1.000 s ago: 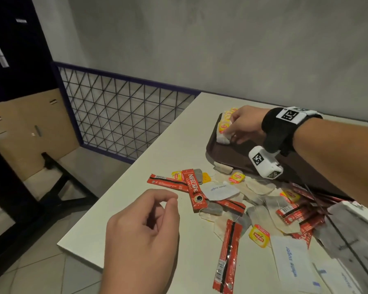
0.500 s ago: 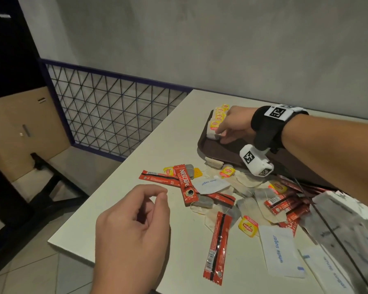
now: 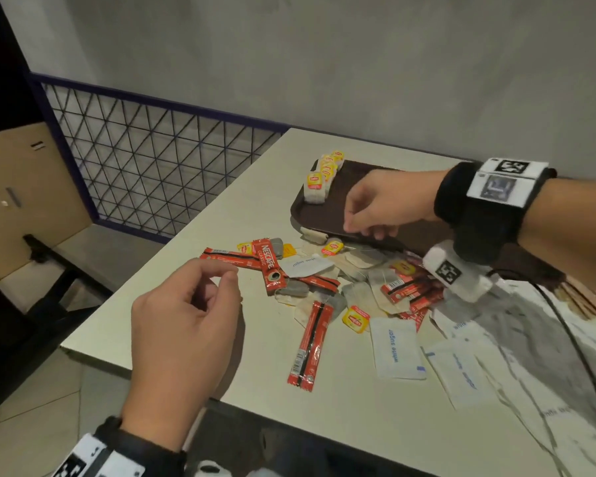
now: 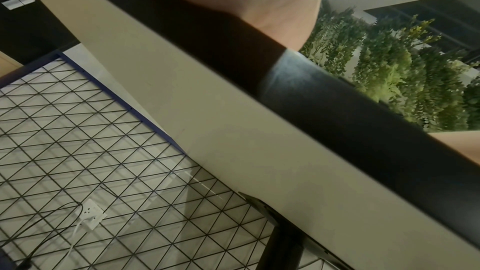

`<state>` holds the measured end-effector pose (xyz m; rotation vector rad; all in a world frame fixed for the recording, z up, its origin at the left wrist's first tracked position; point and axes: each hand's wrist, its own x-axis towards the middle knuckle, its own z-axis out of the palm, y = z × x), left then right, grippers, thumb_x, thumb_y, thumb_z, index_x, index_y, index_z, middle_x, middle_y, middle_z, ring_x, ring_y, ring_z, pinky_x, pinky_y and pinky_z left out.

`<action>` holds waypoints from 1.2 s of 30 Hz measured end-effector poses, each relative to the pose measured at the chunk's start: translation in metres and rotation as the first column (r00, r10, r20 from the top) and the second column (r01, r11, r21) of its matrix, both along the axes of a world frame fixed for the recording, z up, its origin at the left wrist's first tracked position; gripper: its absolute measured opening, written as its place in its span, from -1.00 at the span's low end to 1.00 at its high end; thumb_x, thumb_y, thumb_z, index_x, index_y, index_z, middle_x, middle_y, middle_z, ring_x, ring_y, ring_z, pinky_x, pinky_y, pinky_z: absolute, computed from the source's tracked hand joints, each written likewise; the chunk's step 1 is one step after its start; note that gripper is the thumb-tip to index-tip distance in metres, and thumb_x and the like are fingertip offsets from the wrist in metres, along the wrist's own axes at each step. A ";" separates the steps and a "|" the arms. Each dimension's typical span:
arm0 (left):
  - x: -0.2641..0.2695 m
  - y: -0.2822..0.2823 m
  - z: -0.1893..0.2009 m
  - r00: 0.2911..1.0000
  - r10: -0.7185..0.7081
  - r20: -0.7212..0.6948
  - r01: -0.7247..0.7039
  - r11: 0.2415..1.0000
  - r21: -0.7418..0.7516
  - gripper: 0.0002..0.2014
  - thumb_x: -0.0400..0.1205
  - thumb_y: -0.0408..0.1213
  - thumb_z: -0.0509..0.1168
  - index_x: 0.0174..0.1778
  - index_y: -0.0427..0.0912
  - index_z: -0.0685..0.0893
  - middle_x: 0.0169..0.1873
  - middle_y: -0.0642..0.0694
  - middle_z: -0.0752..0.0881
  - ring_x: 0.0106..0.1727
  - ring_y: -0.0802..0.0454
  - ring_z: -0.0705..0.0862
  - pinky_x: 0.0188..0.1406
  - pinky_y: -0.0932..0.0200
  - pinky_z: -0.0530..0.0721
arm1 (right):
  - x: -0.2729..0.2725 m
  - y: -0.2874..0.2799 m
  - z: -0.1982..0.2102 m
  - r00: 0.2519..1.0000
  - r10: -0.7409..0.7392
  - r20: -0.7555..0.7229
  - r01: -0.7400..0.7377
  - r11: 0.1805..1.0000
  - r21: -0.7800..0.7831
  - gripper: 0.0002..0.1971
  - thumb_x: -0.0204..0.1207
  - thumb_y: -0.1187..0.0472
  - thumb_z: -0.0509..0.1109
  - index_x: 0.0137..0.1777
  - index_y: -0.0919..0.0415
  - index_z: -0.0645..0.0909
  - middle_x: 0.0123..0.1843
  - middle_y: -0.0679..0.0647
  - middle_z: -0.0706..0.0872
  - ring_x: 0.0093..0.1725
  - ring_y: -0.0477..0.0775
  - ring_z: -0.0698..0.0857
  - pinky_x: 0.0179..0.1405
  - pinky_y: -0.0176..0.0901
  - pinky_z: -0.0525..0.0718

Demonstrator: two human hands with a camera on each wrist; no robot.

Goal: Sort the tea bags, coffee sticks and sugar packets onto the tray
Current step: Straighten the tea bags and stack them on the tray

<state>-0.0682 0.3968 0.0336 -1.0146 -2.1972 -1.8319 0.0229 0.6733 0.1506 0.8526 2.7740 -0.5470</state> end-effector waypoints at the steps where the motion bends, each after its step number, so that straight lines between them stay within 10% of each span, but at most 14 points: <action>1: 0.000 0.000 0.000 1.000 0.001 -0.002 -0.001 1.000 -0.001 -0.83 0.67 -0.26 0.41 -0.20 0.10 0.78 -0.51 -0.07 0.60 -0.36 -0.05 0.58 -0.40 0.25 0.48 | 0.008 -0.009 0.000 0.996 0.057 0.070 -0.062 0.996 0.070 -0.78 0.62 -0.08 0.47 0.01 0.06 0.76 -0.13 0.01 0.84 -0.22 -0.06 0.80 -0.21 -0.16 0.78; 9: 0.004 0.001 0.003 1.000 0.017 -0.009 -0.017 0.999 -0.047 -0.83 0.70 -0.25 0.38 -0.16 0.09 0.79 -0.51 -0.09 0.60 -0.32 0.01 0.58 -0.36 0.18 0.51 | 0.026 -0.054 -0.016 0.969 0.096 0.227 -0.165 0.936 0.311 -0.45 0.48 -0.43 0.40 -0.07 0.10 0.76 -0.19 0.03 0.82 -0.17 0.06 0.80 -0.09 0.06 0.82; 20: 0.005 0.001 0.007 0.999 0.039 0.020 -0.037 0.995 -0.092 -0.85 0.71 -0.26 0.35 -0.12 0.02 0.79 -0.54 0.02 0.57 -0.37 0.13 0.56 -0.37 0.20 0.50 | 0.022 -0.068 -0.023 0.990 0.047 0.136 -0.100 0.905 0.414 -0.73 0.63 0.07 0.39 -0.29 0.08 0.47 -0.25 0.07 0.59 -0.30 0.09 0.62 -0.37 -0.15 0.56; 29: 0.004 0.001 0.009 0.998 0.039 0.044 -0.034 0.992 -0.123 -0.86 0.72 -0.24 0.34 -0.09 -0.03 0.80 -0.51 0.02 0.61 -0.37 0.08 0.58 -0.34 0.24 0.46 | 0.072 -0.066 0.005 0.923 -0.208 -0.324 0.202 0.978 -0.054 -0.82 0.63 0.17 0.49 -0.22 0.15 0.73 -0.26 0.04 0.77 -0.28 -0.04 0.68 -0.31 -0.19 0.61; 36: 0.015 -0.006 0.014 1.000 -0.026 -0.018 0.025 1.000 -0.006 -0.86 0.71 -0.29 0.37 -0.07 0.07 0.77 -0.20 0.09 0.78 -0.11 0.12 0.73 -0.08 -0.02 0.77 | 0.153 -0.112 0.008 0.671 -0.585 -0.456 0.079 0.667 -0.740 -0.77 0.65 0.40 0.38 0.25 0.45 0.70 0.17 0.40 0.80 -0.03 0.20 0.75 -0.05 0.00 0.79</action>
